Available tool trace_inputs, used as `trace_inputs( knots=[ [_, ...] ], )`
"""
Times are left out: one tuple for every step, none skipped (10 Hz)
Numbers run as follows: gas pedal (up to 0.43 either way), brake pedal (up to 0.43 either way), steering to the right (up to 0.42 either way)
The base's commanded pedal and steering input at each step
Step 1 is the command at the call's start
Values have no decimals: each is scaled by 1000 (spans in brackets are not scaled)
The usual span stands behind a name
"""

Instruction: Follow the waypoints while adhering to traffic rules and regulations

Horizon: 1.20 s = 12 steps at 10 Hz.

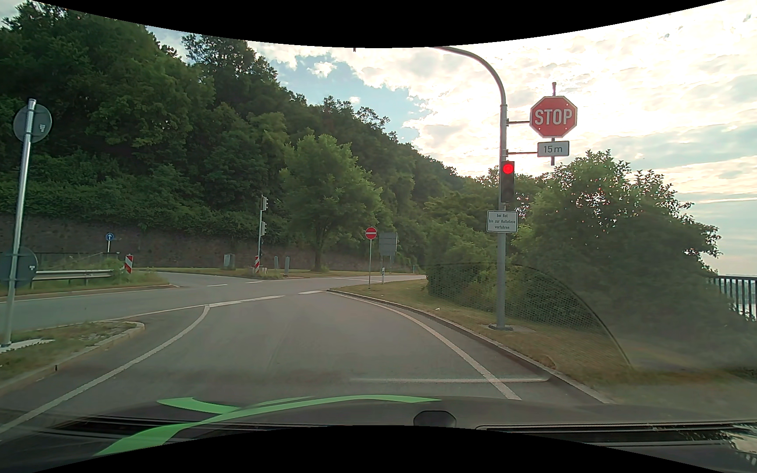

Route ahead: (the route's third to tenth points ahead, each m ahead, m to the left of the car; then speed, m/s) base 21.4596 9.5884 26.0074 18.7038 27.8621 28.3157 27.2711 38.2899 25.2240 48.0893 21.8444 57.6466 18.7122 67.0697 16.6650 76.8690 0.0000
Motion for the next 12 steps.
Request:
trace_inputs(
  knots=[
    [0,232,-97],
    [0,232,-96],
    [0,232,-97],
    [0,232,-97],
    [0,232,-96],
    [0,232,-96],
    [0,232,-97],
    [0,238,-96],
    [0,238,-97],
    [0,238,-96],
    [0,238,-96],
    [0,238,-97]
  ],
)
